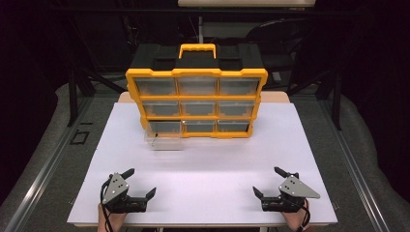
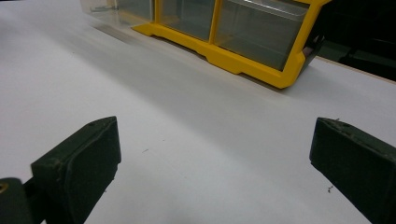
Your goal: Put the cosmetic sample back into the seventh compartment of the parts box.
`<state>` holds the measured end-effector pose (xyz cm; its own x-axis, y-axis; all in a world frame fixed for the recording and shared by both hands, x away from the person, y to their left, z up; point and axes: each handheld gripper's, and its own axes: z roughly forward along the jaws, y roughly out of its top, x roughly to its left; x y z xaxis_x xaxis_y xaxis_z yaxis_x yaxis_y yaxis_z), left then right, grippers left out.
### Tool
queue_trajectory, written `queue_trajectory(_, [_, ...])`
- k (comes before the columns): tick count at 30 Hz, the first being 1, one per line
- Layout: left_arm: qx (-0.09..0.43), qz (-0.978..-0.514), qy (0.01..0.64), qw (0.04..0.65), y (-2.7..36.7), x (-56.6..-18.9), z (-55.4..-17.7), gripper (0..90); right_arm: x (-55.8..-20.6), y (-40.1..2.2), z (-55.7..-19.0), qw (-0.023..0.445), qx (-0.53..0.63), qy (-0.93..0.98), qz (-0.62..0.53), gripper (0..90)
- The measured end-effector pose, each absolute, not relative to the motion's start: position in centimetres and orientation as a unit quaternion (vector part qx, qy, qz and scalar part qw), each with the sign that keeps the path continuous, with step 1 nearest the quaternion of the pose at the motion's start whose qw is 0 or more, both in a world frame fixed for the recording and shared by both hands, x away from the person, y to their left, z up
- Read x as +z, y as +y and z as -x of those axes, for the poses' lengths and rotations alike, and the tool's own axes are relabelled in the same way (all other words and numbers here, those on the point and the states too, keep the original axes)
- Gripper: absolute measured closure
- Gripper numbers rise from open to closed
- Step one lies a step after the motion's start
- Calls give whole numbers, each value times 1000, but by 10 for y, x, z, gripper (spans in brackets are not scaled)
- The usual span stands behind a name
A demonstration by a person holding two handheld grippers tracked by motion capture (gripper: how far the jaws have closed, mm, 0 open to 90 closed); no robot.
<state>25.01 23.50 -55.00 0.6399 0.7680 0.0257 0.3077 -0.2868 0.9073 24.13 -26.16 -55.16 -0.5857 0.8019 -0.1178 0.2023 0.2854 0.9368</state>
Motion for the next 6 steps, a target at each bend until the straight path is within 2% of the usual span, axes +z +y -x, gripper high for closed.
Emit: queue_trajectory(6, [235,-770,345,482,232,-551,-253,0,-552,-264,-240,305,495,740,-339,13])
